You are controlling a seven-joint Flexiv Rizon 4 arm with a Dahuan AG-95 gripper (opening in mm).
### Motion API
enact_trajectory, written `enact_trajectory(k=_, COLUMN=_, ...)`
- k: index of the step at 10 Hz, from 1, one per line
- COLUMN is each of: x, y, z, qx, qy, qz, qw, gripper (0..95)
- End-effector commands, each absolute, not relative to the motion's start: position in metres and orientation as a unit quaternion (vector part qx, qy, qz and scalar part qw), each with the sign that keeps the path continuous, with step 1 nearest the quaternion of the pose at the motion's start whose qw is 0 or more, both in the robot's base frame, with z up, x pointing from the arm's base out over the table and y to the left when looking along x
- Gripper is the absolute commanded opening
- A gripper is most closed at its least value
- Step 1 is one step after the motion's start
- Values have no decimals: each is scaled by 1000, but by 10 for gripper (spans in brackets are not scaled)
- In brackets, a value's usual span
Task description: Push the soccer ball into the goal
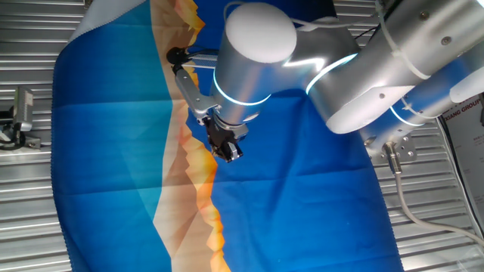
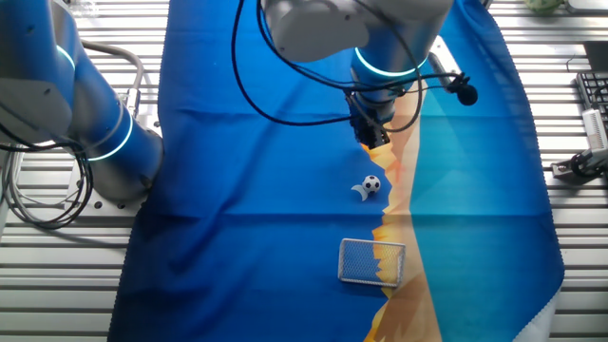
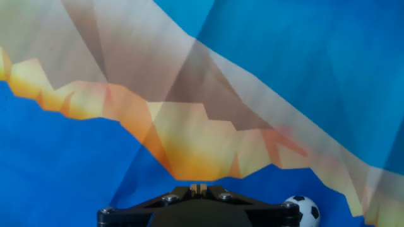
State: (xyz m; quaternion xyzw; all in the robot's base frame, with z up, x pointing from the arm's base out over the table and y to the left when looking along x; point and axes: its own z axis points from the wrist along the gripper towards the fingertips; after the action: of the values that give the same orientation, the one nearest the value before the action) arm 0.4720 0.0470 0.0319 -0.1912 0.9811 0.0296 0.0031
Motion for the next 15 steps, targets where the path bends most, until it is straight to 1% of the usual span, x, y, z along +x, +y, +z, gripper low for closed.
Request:
enact_trajectory(k=1, x=470, y=46, z=35, qx=-202, qy=979, qz=31, qw=2, gripper=0)
enact_trajectory(k=6, x=466, y=42, z=40, qx=-225, qy=974, qz=28, qw=-5, gripper=0)
enact_trajectory(k=10, x=443, y=21, z=52, qx=-261, qy=964, qz=34, qw=-22, gripper=0)
enact_trajectory(k=12, x=440, y=20, z=50, qx=-267, qy=963, qz=33, qw=-30, gripper=0)
enact_trajectory(k=15, x=439, y=20, z=50, qx=-278, qy=960, qz=28, qw=-32, gripper=0)
